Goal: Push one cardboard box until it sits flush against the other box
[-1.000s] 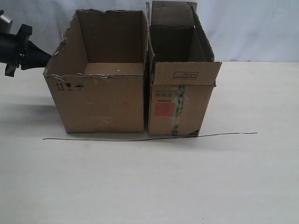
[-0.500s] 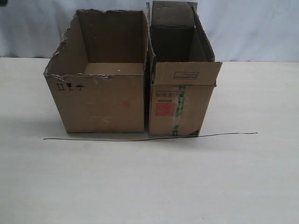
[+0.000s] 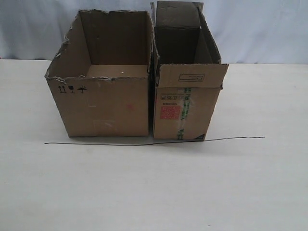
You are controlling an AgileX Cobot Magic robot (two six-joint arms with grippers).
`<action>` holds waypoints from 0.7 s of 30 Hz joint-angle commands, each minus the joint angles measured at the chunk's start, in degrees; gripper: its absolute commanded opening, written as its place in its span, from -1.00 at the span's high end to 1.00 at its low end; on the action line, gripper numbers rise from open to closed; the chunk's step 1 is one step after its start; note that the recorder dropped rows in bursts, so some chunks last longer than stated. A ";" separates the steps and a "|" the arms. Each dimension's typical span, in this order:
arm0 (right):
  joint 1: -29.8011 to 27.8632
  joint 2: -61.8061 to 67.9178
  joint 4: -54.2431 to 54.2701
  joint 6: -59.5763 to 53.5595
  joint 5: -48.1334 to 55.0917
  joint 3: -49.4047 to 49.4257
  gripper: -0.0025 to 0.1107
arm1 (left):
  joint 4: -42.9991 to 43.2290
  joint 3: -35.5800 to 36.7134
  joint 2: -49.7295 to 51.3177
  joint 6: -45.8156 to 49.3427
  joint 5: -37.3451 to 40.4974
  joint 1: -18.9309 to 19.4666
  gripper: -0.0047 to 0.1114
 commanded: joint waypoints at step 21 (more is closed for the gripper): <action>-0.13 -0.17 0.11 0.24 -0.50 0.17 0.87 | 5.04 29.20 -38.72 -7.35 -9.40 -19.70 0.92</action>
